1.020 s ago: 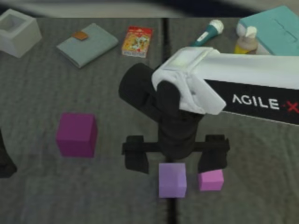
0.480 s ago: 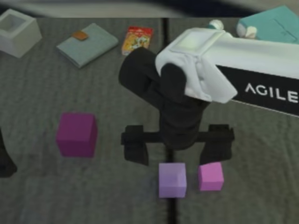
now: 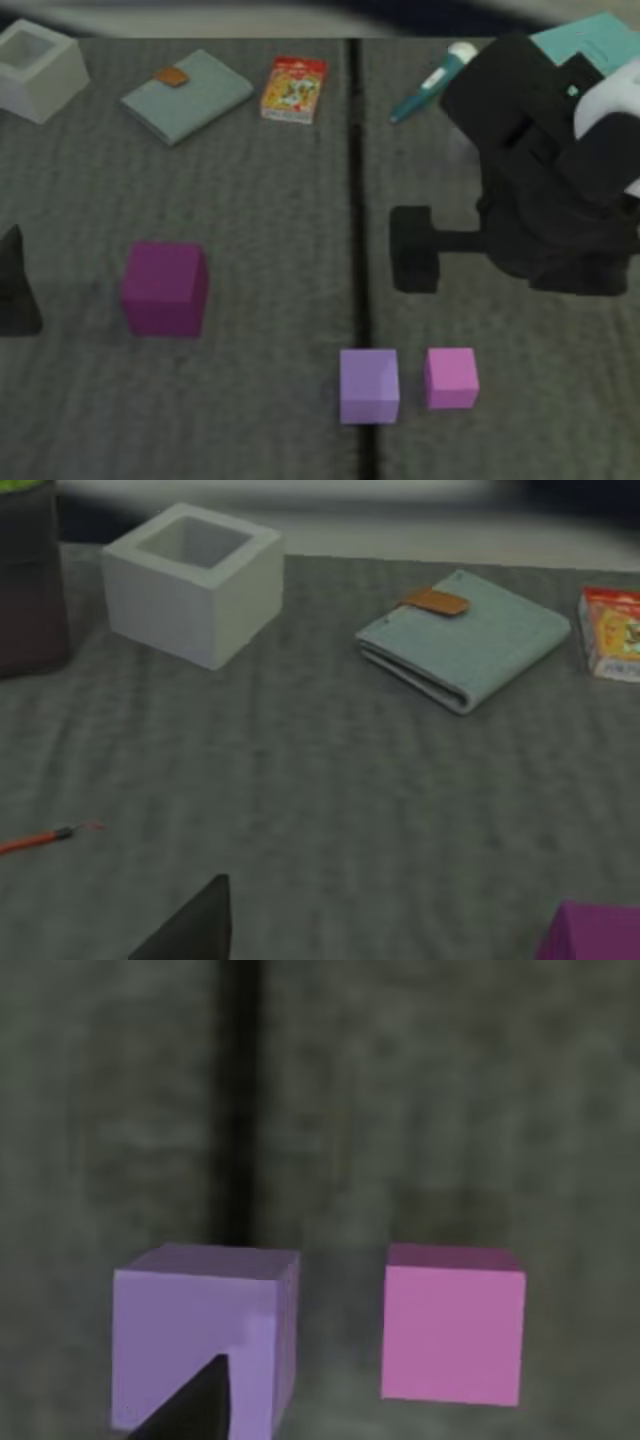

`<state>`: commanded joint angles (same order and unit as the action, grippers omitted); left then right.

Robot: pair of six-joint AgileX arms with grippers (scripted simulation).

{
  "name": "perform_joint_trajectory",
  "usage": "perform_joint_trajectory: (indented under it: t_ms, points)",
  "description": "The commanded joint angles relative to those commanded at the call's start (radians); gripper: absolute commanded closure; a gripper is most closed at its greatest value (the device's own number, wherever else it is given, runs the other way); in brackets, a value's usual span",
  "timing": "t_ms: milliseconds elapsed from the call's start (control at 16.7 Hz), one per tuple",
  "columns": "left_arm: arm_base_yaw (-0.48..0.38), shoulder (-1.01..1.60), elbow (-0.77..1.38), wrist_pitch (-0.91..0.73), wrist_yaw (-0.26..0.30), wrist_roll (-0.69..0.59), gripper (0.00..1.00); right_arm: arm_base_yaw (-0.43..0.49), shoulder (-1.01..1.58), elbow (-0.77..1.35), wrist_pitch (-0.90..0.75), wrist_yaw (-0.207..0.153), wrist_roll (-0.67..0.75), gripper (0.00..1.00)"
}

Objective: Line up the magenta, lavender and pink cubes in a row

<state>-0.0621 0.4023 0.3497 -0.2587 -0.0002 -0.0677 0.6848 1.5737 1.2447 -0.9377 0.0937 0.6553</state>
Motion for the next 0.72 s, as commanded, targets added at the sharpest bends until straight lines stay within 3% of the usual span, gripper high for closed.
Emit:
perform_joint_trajectory:
  t_ms: [360,720]
  points:
    - [-0.097,0.588,0.406,-0.324,-0.002,-0.078,0.0,-0.233,-0.492,-0.485,0.247,0.035,-0.261,0.0]
    - [-0.196,1.095,0.788,-0.632,0.002,-0.152,0.0,-0.467,-1.037,-0.947,0.543,0.0,-0.495,0.0]
